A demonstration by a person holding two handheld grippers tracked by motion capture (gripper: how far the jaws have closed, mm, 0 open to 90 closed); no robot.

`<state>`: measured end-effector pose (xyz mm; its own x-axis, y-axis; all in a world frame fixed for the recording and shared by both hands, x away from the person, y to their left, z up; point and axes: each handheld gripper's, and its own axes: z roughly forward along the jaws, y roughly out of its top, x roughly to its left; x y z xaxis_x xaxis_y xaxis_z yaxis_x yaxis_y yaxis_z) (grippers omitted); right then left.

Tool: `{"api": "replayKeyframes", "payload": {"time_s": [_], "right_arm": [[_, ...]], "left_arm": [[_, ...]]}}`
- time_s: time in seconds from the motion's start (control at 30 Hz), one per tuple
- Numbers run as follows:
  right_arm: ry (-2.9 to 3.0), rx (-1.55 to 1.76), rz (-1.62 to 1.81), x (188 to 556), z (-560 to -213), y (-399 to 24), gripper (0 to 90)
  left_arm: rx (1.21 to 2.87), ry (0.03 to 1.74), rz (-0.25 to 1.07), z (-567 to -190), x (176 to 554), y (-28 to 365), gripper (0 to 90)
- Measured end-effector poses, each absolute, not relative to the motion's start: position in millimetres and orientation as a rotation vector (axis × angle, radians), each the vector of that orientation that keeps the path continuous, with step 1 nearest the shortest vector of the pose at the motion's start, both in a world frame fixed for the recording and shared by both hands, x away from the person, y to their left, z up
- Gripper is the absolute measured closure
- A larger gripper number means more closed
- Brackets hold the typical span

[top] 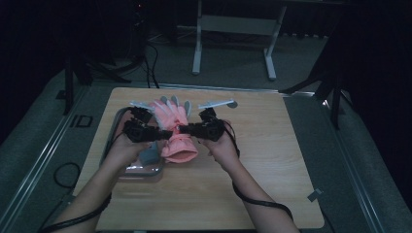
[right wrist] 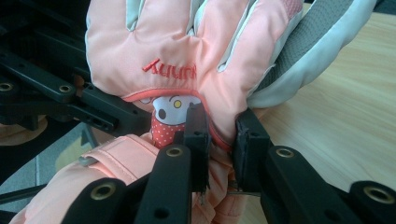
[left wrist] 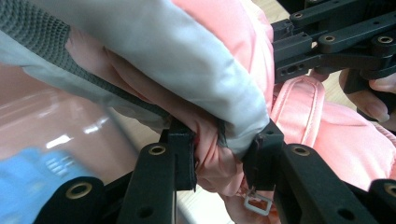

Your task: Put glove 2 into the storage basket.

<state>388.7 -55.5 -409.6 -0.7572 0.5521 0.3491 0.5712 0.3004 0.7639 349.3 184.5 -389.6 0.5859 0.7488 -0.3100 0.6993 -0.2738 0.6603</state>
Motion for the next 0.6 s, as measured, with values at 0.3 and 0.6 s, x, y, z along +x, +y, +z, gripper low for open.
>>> {"api": "replayKeyframes", "payload": {"time_s": [0.3,0.6], "right_arm": [[-2.491,-1.049,-1.508,389.3,-410.4,7.5,77.7],[-2.497,-1.106,-1.440,393.1,-447.1,51.3,77.8]], "left_arm": [[2.058,1.215,0.126,-383.0,343.3,237.2,68.9],[2.143,1.253,0.061,-416.2,360.5,267.4,68.9]]}}
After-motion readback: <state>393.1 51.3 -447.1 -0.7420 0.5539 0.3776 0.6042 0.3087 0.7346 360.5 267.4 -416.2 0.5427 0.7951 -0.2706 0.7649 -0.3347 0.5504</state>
